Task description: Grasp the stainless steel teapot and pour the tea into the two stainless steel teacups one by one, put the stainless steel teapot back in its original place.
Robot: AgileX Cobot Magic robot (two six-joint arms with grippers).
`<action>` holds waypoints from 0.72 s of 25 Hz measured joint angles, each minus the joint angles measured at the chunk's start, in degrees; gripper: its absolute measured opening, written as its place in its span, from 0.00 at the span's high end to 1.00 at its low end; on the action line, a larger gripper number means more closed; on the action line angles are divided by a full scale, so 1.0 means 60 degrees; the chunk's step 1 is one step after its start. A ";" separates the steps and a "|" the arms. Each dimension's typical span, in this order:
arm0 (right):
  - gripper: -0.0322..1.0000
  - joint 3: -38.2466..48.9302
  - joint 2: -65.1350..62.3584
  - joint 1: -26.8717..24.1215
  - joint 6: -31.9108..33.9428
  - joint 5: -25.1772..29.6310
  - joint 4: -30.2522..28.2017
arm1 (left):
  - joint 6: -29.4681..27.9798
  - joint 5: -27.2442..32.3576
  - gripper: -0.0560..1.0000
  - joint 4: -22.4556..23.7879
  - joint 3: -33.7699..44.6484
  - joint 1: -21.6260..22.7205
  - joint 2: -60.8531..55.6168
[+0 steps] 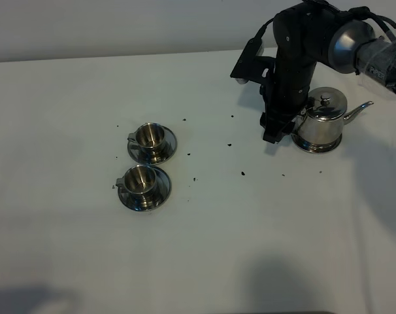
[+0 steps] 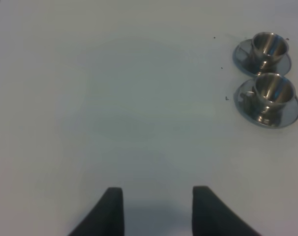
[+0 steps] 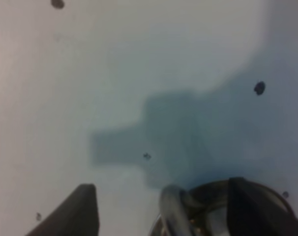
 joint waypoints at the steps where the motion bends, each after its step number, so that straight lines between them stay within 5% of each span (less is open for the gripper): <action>1: 0.44 0.0000 0.0008 0.0000 0.0025 0.0009 0.0000 | 0.0000 0.0000 0.60 0.0000 0.0000 0.0000 0.0000; 18: 0.44 0.0000 0.0022 0.0097 0.0395 0.1224 0.0001 | 0.0028 0.0000 0.60 0.0000 0.0000 0.0000 0.0000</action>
